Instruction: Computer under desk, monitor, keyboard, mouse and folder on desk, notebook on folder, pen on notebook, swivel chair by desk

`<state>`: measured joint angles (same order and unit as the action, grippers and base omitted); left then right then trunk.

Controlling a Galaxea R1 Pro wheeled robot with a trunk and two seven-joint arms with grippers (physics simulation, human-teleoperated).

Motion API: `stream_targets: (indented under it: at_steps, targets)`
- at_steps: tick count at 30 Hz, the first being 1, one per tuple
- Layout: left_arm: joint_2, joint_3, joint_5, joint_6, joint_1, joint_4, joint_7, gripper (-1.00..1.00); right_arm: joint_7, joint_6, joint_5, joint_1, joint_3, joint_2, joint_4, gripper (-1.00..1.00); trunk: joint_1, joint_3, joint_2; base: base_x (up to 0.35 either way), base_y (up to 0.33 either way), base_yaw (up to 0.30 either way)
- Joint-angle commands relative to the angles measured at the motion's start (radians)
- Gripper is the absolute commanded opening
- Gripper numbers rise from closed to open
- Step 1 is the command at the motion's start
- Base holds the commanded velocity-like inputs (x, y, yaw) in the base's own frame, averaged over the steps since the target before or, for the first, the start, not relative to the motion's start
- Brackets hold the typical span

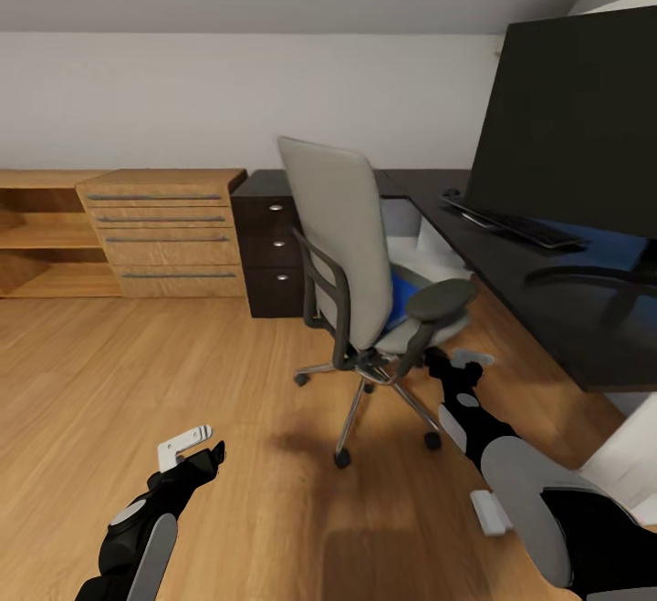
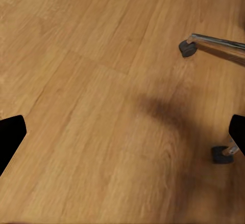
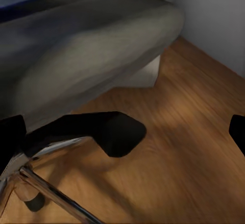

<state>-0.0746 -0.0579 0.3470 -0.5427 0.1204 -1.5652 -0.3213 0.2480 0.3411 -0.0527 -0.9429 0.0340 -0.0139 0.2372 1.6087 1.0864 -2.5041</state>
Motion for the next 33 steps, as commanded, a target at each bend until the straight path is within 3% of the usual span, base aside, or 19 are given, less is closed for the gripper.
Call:
stream_targets:
  at_steps: [1, 16, 22, 33]
  targets:
    - [-0.001, 0.0, 0.01, -0.004, 0.001, -0.001, -0.007, 1.0, -0.004, 0.004, -0.004, -0.001, -0.002, 0.0, -0.001, 1.0, 0.0, 0.0, 0.0, 0.001, 0.0, 0.243]
    - [-0.004, 0.003, 0.01, -0.004, 0.001, -0.001, -0.007, 1.0, -0.003, 0.004, -0.004, -0.001, -0.002, 0.003, -0.002, 1.0, 0.0, -0.012, 0.0, -0.059, 0.052, 0.246]
    - [-0.004, 0.003, 0.011, -0.004, 0.001, 0.003, -0.008, 1.0, -0.001, 0.005, 0.015, -0.001, 0.001, 0.037, -0.002, 1.0, 0.0, -0.017, 0.0, -0.033, 0.031, 0.246]
    - [-0.005, 0.003, 0.012, -0.004, 0.001, 0.01, -0.009, 1.0, 0.0, 0.006, 0.027, -0.001, 0.001, 0.042, -0.002, 1.0, 0.0, -0.026, 0.0, -0.001, 0.001, 0.245]
